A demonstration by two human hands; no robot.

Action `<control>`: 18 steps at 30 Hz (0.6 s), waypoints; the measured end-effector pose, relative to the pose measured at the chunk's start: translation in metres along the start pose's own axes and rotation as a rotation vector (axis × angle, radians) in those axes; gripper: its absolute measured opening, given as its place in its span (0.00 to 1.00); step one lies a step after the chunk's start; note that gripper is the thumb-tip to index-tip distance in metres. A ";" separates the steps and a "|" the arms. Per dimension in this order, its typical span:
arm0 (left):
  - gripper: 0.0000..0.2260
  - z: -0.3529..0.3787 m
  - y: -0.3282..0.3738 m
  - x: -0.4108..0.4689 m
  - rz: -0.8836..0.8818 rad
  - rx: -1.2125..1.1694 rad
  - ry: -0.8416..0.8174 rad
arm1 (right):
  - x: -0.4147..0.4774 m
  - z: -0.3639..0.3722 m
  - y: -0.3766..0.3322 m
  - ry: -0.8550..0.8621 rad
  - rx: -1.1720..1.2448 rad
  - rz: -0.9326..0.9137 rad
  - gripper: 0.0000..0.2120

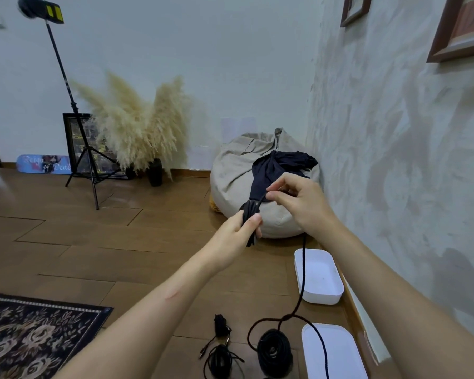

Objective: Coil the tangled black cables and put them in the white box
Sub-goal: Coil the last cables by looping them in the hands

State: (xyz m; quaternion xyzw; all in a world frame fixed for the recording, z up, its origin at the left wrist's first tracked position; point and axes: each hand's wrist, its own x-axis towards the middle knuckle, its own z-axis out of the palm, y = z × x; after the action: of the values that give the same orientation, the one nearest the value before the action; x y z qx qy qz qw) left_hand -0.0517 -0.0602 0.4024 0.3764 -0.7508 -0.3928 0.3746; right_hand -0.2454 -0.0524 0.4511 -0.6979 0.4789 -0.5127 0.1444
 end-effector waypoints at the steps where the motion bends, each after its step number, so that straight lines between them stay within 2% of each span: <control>1: 0.22 0.000 0.000 -0.001 -0.004 0.019 -0.003 | -0.001 0.001 -0.001 -0.002 -0.020 -0.011 0.04; 7: 0.22 0.001 0.002 -0.003 -0.003 0.040 -0.003 | 0.000 0.000 0.000 -0.017 -0.049 -0.009 0.03; 13: 0.24 0.001 0.003 -0.007 -0.019 -0.039 -0.083 | 0.002 -0.001 0.017 -0.035 -0.006 0.099 0.08; 18: 0.25 0.004 0.003 -0.007 -0.057 -0.051 -0.069 | 0.004 -0.001 0.011 -0.035 0.009 0.040 0.06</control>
State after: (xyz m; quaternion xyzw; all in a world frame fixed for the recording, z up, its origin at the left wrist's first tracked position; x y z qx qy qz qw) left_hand -0.0526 -0.0517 0.4011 0.3744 -0.7420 -0.4349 0.3465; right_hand -0.2521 -0.0609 0.4464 -0.6963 0.4877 -0.4997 0.1661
